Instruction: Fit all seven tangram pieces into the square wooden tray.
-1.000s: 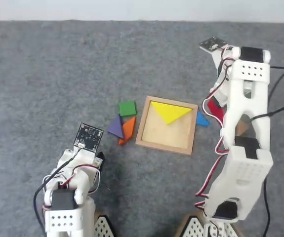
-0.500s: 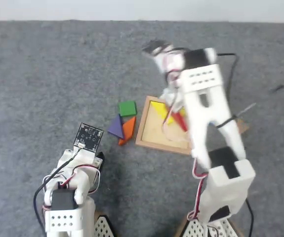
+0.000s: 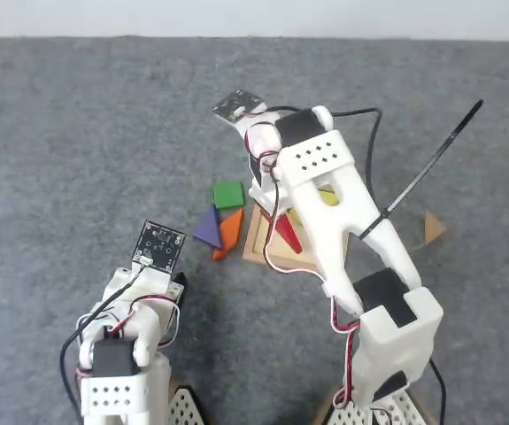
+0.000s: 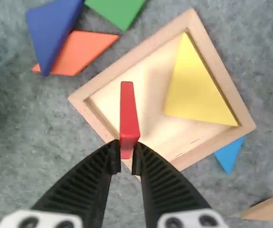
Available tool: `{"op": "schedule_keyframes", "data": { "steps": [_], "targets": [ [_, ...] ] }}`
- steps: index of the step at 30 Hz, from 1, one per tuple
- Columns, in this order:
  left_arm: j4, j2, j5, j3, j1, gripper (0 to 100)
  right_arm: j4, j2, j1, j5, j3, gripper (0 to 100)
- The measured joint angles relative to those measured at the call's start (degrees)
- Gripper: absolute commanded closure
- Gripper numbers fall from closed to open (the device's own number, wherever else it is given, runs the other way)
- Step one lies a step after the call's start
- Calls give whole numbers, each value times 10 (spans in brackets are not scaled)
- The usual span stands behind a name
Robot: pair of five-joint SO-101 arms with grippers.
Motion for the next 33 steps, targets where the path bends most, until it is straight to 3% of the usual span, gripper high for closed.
{"op": "schedule_keyframes", "data": {
  "steps": [11,24,33],
  "targets": [
    [0,0,0,0,0,830,0,0,11,-101,0,976],
    [0,0,0,0,0,830,0,16,81,-105,0,976],
    [0,0,0,0,0,830,-32,45,26,-105,1,975]
  ]
}}
